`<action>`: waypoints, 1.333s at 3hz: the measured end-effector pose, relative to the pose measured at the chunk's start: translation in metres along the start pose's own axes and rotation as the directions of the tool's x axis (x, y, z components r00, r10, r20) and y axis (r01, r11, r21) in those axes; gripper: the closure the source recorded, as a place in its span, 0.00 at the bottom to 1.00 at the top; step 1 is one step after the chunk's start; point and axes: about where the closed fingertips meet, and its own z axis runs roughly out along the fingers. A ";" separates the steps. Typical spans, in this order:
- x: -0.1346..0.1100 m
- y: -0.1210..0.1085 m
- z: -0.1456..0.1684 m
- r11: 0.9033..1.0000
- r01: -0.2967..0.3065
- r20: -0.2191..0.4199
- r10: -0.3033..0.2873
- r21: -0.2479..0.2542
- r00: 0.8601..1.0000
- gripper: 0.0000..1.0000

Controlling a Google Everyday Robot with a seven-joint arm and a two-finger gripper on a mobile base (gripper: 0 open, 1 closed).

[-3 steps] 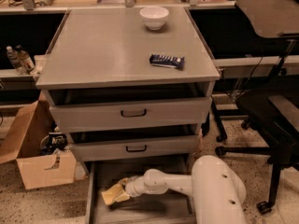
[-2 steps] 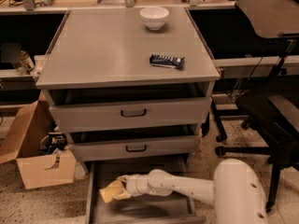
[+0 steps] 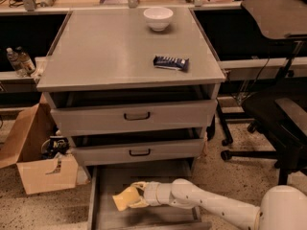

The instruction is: Pick sponge from bottom drawer and place on counter

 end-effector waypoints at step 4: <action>-0.179 0.013 -0.047 0.991 0.113 -0.027 -0.111 0.071 0.993 1.00</action>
Offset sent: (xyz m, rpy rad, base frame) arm -0.0769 0.0749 0.2480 -0.0898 -0.1468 0.1087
